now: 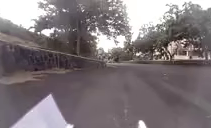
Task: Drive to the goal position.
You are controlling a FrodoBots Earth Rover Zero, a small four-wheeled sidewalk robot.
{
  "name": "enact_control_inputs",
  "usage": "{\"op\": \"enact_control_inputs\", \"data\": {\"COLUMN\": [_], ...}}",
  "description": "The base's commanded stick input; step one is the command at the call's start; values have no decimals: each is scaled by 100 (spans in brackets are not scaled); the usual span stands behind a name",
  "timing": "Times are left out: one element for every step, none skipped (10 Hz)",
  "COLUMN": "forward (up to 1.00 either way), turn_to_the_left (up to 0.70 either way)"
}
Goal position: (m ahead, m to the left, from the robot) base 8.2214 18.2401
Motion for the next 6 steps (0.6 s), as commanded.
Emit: {"op": "enact_control_inputs", "data": {"forward": [20,20,20,20,20,20], "turn_to_the_left": [0,0,0,0,0,-80]}}
